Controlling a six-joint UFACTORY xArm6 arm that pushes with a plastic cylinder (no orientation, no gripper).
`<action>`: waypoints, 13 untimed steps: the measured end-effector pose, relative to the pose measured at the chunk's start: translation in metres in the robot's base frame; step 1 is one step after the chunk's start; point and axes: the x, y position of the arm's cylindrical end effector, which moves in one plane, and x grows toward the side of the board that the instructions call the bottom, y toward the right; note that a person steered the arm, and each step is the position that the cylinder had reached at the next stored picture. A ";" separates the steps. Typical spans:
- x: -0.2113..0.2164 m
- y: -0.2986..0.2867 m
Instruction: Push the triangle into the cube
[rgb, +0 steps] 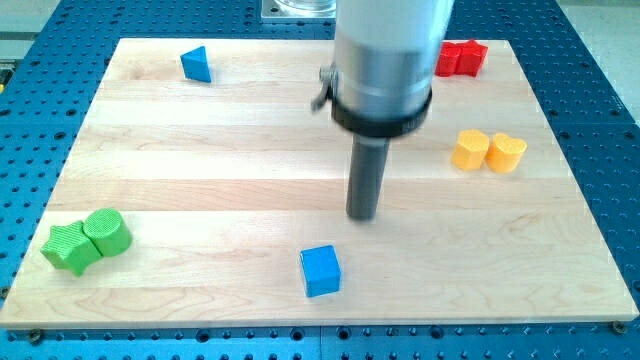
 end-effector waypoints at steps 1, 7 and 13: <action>-0.080 -0.089; -0.077 -0.191; 0.089 -0.130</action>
